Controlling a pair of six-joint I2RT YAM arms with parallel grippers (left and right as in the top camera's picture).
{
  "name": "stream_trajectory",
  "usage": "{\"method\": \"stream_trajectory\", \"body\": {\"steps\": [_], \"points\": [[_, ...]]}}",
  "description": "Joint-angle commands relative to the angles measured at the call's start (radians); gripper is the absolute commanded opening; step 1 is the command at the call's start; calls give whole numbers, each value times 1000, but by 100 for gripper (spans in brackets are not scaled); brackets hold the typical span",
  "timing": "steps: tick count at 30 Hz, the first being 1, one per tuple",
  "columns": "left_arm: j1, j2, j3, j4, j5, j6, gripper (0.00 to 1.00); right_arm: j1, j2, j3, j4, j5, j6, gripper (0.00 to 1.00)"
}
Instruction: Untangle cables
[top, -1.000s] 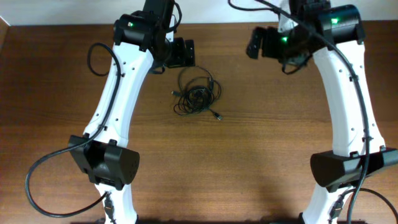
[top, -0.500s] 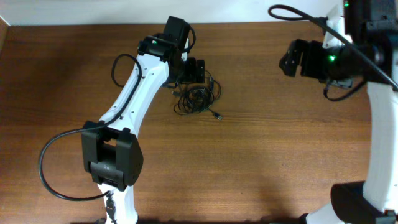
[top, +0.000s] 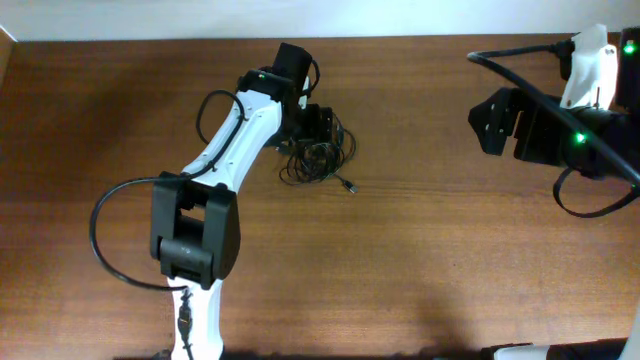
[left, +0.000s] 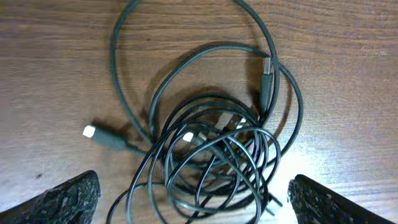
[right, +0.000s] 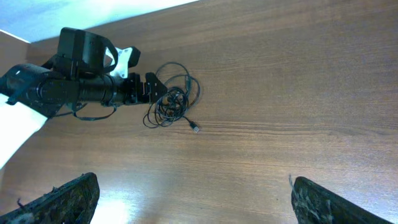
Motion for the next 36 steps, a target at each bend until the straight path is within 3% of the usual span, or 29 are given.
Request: {"method": "stream_trajectory", "body": {"steps": [1,6,9,12,17,19,21,24,27,30,36], "points": [[0,69,-7,21,64,15,92,3,-6,-42,-6,-13,-3,98],[0,122,-7,58,87,0,87,3,-2,-84,-6,-13,-3,98],[-12,125,-7,87,86,0,74,3,-1,-84,-3,-13,-2,98],[-35,129,-11,133,77,0,74,3,-1,-84,-3,-13,-2,98],[-63,160,-12,185,-56,0,74,3,-1,-84,-3,-13,-2,99],[-63,183,-12,175,-54,1,67,3,-1,-84,-3,-13,-2,98],[-63,181,-8,178,-53,1,49,3,-1,-84,-3,-13,-2,98],[-62,181,2,177,-53,1,33,3,2,-84,-3,-13,-3,98],[-62,174,36,142,-53,2,7,3,14,-84,-3,-12,-2,98],[-62,150,115,76,-53,1,0,3,39,-84,-3,-12,-3,98],[-62,-21,167,24,-53,1,0,3,91,-84,-2,-13,-2,98]]}}
